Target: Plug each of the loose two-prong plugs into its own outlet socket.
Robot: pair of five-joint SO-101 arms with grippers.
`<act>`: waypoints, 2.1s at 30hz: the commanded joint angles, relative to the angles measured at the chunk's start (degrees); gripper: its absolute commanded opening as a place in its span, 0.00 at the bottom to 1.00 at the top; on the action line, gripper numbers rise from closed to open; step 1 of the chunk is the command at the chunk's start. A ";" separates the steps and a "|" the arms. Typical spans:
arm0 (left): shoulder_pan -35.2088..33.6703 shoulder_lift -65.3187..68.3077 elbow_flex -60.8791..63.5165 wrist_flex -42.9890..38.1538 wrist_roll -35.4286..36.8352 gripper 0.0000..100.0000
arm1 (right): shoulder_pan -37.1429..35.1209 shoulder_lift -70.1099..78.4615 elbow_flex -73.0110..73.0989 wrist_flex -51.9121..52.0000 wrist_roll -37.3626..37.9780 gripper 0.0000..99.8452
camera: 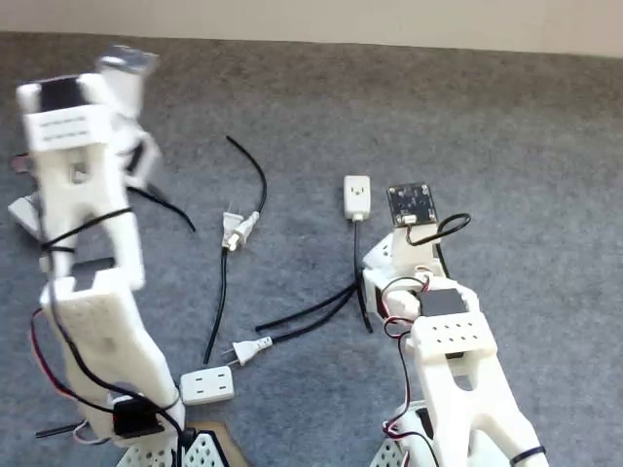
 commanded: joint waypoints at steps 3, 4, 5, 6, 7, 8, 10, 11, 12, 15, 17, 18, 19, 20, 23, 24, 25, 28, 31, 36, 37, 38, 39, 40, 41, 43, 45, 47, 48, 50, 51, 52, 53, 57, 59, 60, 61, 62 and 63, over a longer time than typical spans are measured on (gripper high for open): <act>12.35 -7.43 15.43 -1.76 0.35 0.27 | -0.22 -0.92 -0.22 -0.75 1.32 0.10; 13.23 -7.43 16.66 -1.93 0.35 0.27 | -0.22 -0.92 -0.22 -0.75 1.32 0.10; 14.11 -7.43 17.89 -1.67 0.44 0.27 | -0.22 -1.10 -0.22 -0.75 1.32 0.10; 14.99 -7.78 19.21 -1.41 0.26 0.27 | -0.22 -1.19 -0.22 -0.75 1.32 0.10; 15.87 -7.96 20.88 -1.41 0.18 0.27 | -0.22 -1.27 -0.22 -0.57 1.32 0.10; 16.48 -8.13 22.46 -1.41 0.09 0.27 | -0.22 -1.36 -0.31 0.40 1.41 0.10; 17.01 -9.63 25.89 -1.32 -1.85 0.27 | -0.31 -1.45 -0.48 2.68 1.41 0.10; 17.01 -11.03 28.26 -1.76 -3.69 0.25 | -0.40 -1.45 -0.66 3.56 1.41 0.10; 17.01 -12.88 30.73 -1.76 -5.36 0.24 | -0.40 -1.45 -0.75 4.00 1.41 0.10; 16.75 -20.79 38.90 -1.76 -9.85 0.21 | -0.40 -1.45 -0.84 4.09 1.49 0.10; 16.66 -27.74 46.02 -1.85 -14.07 0.21 | -0.40 -1.27 -0.84 4.09 2.55 0.10; 16.66 -31.43 50.15 -1.85 -16.44 0.21 | -0.48 -1.01 -0.84 4.09 3.60 0.10; 16.66 -34.95 54.64 -1.85 -18.64 0.21 | -0.48 -0.92 -0.84 4.09 4.31 0.10; 16.66 -38.11 59.12 -2.90 -20.48 0.21 | -0.48 -0.92 -0.84 4.09 4.57 0.10; 16.48 -46.29 72.31 -11.78 -21.71 0.21 | -0.57 -0.92 -0.84 4.18 4.66 0.10; 16.04 -48.57 76.09 -15.03 -21.45 0.21 | -0.57 -0.92 -0.84 4.44 4.66 0.10; 15.08 -50.68 78.90 -17.67 -19.96 0.21 | -1.10 -0.92 -0.92 5.32 4.75 0.10; 11.74 -55.25 83.65 -24.79 -10.46 0.21 | -3.91 -0.92 -1.54 7.43 9.14 0.10; 9.63 -58.51 86.81 -29.45 -2.81 0.21 | -6.02 -0.84 -4.09 10.59 13.19 0.10; 4.62 -59.91 93.93 -43.78 18.37 0.21 | -6.29 -0.84 -12.44 15.69 14.59 0.10; 3.65 -59.91 95.34 -46.68 20.31 0.21 | -6.73 -0.84 -14.37 16.84 14.59 0.10; 2.33 -59.91 96.31 -49.49 21.19 0.21 | -6.90 -0.75 -16.40 17.63 14.59 0.10; 0.66 -59.91 97.10 -51.96 21.98 0.21 | -6.90 -0.57 -18.42 18.33 14.42 0.10; -0.66 -59.91 97.71 -53.71 22.95 0.21 | -6.90 0.22 -20.35 18.86 14.33 0.10; -1.89 -59.91 98.59 -55.21 24.09 0.21 | -6.90 1.54 -22.55 19.21 14.07 0.10; -4.18 -59.91 99.82 -57.14 25.41 0.21 | -6.90 6.29 -26.59 19.21 11.52 0.10; -6.11 -59.91 100.35 -58.20 25.67 0.21 | -6.99 12.62 -31.08 17.98 8.70 0.10; -7.08 -59.91 100.88 -59.43 27.08 0.21 | -7.25 19.56 -35.21 17.54 5.89 0.10; -7.52 -59.91 100.88 -59.87 27.43 0.21 | -7.34 22.73 -36.97 17.54 5.19 0.10; -8.31 -59.91 100.97 -60.57 27.43 0.21 | -8.75 27.12 -39.25 17.54 5.10 0.10; -8.22 -59.91 100.97 -60.48 27.43 0.21 | -10.07 28.26 -38.90 17.54 5.19 0.10; -8.13 -59.91 100.97 -60.48 27.43 0.21 | -12.35 28.88 -37.85 17.54 5.89 0.10; -8.04 -59.91 100.97 -60.48 27.34 0.21 | -15.08 28.79 -36.53 17.45 7.38 0.10; -7.96 -59.82 100.97 -60.48 27.16 0.21 | -29.41 24.31 -27.65 11.91 13.10 0.10; -8.04 -59.82 100.97 -60.48 27.08 0.21 | -34.86 21.23 -21.85 7.25 17.23 0.10; -8.13 -59.82 100.97 -60.48 27.08 0.21 | -36.97 19.82 -19.30 5.67 19.08 0.10; -8.13 -59.82 100.97 -60.48 27.08 0.21 | -38.46 18.59 -16.84 4.79 20.84 0.10; -8.13 -59.82 100.97 -60.48 27.08 0.21 | -39.60 17.36 -14.37 4.09 23.03 0.10; -8.13 -59.82 101.05 -60.48 27.08 0.21 | -40.31 16.31 -12.26 3.56 25.14 0.10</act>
